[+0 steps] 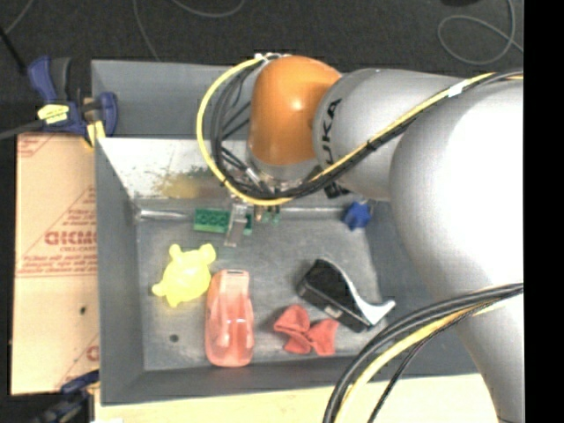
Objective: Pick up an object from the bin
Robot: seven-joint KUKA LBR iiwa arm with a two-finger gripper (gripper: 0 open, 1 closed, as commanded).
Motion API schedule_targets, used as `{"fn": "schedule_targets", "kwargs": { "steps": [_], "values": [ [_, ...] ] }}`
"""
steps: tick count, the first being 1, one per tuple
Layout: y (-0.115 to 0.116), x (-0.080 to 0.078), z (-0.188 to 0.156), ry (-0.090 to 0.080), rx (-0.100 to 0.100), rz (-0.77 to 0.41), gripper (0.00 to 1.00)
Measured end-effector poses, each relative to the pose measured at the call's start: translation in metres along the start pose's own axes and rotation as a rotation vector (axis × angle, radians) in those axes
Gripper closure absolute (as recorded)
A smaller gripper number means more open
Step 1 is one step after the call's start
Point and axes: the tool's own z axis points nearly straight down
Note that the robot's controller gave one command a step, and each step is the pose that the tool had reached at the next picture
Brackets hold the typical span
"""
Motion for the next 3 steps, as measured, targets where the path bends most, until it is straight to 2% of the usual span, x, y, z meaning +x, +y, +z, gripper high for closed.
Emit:
{"fn": "schedule_targets", "kwargs": {
  "steps": [1,2,3],
  "values": [
    [-0.016,-0.002,-0.070,-0.007,0.000,-0.047,1.00],
    [-0.014,-0.004,-0.113,-0.007,-0.001,-0.032,1.00],
    [-0.012,-0.002,-0.122,-0.005,-0.001,-0.024,1.00]
  ]
}}
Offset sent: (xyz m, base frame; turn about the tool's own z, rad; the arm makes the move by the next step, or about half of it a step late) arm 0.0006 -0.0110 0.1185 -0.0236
